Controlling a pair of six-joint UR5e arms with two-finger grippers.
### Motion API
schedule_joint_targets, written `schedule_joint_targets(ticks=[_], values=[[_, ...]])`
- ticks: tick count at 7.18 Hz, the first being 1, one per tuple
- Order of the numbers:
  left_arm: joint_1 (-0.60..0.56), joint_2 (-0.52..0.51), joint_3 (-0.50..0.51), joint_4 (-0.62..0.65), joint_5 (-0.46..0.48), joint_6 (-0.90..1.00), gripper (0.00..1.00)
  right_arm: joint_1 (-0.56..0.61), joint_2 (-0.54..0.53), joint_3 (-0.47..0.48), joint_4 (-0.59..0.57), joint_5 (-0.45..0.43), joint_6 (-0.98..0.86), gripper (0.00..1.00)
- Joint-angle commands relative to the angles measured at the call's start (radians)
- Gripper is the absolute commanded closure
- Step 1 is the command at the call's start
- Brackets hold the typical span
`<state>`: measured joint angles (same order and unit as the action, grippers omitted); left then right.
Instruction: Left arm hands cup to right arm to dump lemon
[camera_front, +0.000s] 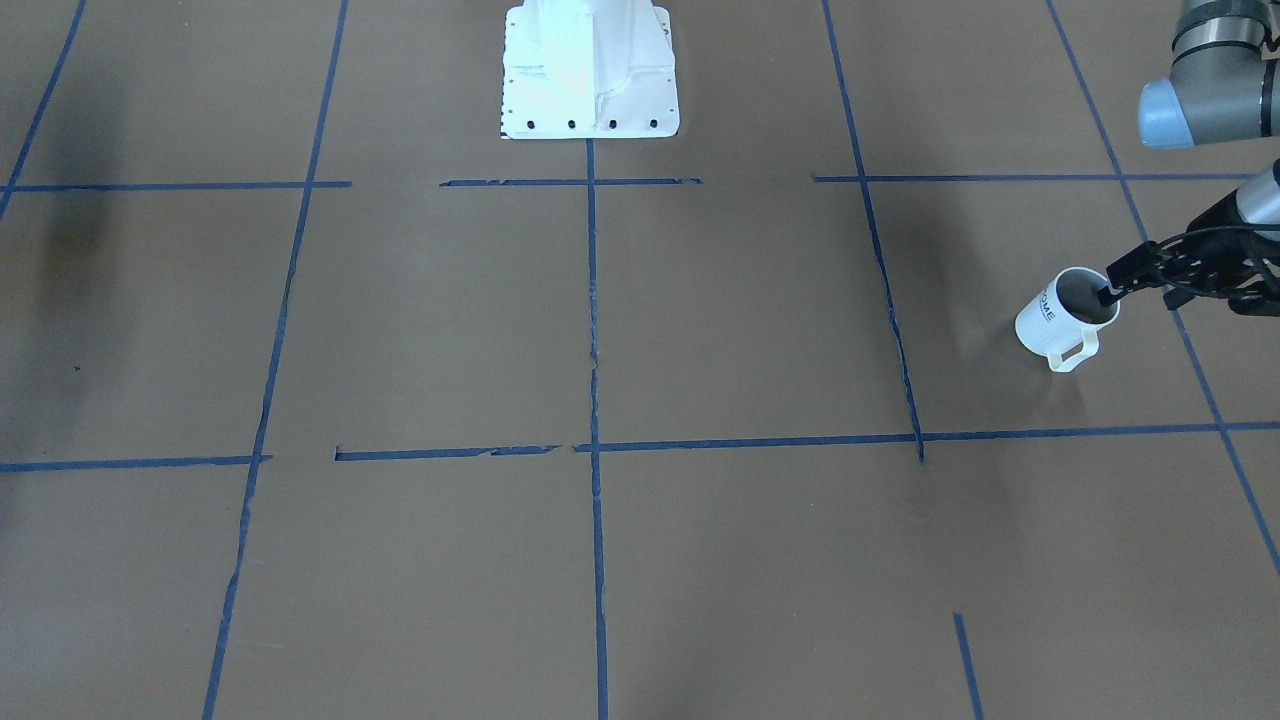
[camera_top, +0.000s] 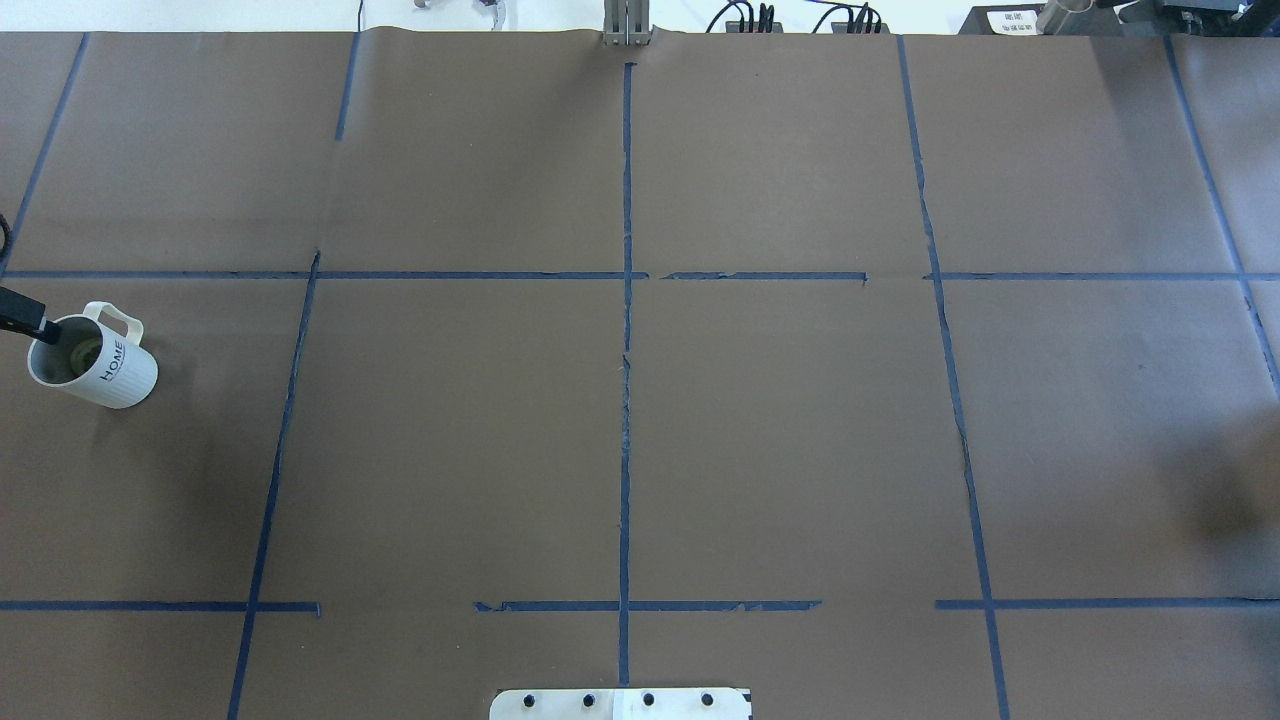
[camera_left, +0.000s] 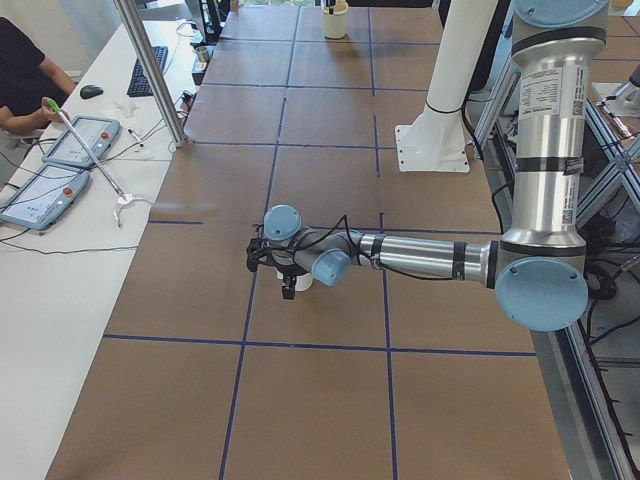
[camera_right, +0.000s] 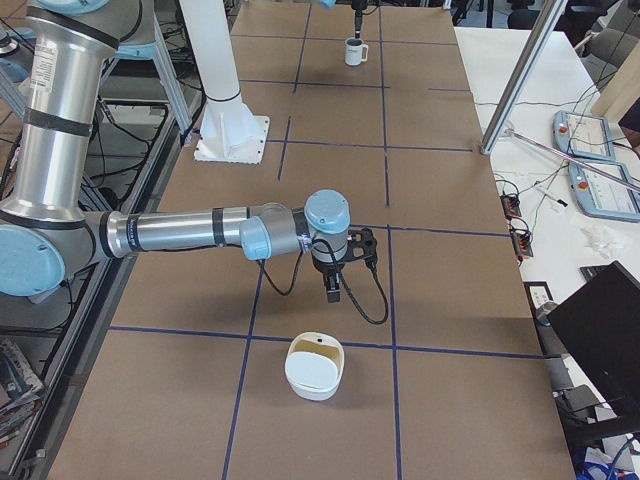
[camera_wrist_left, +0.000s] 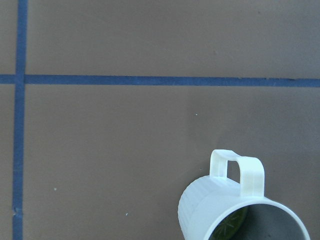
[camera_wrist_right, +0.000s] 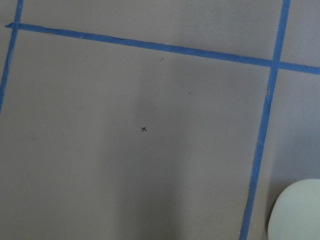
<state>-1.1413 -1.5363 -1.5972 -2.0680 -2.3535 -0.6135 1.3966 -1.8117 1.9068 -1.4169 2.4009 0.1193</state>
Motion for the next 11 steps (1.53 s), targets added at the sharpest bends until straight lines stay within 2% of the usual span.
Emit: schedule_joint_targets(ticks=[1, 2, 3, 4, 5, 6, 7, 8, 9, 10, 11], values=[[0.014, 0.011, 0.005, -0.006, -0.007, 0.001, 0.01, -0.007, 0.000, 0.000, 0.000, 0.001, 0.002, 0.00], [0.015, 0.012, 0.013, -0.003, -0.006, 0.000, 0.18, -0.008, -0.001, 0.000, 0.000, 0.009, 0.002, 0.00], [0.017, 0.010, 0.019, -0.004, -0.006, 0.000, 0.70, -0.010, -0.002, 0.000, 0.000, 0.029, 0.005, 0.00], [0.017, 0.002, 0.017, -0.006, -0.007, -0.003, 0.93, -0.017, -0.002, 0.000, 0.001, 0.030, 0.003, 0.00], [0.017, -0.001, 0.004, -0.007, -0.007, -0.012, 1.00, -0.045, 0.003, 0.003, 0.006, 0.029, 0.008, 0.00], [0.017, -0.005, -0.018, -0.006, -0.007, -0.015, 1.00, -0.100, 0.012, 0.012, 0.015, 0.026, 0.011, 0.00], [0.017, -0.028, -0.051, 0.003, -0.009, -0.040, 1.00, -0.152, 0.041, 0.018, 0.076, 0.023, 0.055, 0.00], [0.020, -0.077, -0.078, 0.003, -0.016, -0.189, 1.00, -0.210, 0.060, 0.021, 0.211, 0.005, 0.207, 0.00], [0.028, -0.155, -0.081, 0.005, -0.018, -0.300, 1.00, -0.329, 0.078, 0.020, 0.434, -0.146, 0.402, 0.00], [0.053, -0.184, -0.110, 0.008, -0.017, -0.380, 1.00, -0.461, 0.106, 0.021, 0.584, -0.316, 0.580, 0.00], [0.084, -0.255, -0.136, 0.067, -0.010, -0.488, 1.00, -0.560, 0.171, 0.029, 0.633, -0.433, 0.650, 0.00]])
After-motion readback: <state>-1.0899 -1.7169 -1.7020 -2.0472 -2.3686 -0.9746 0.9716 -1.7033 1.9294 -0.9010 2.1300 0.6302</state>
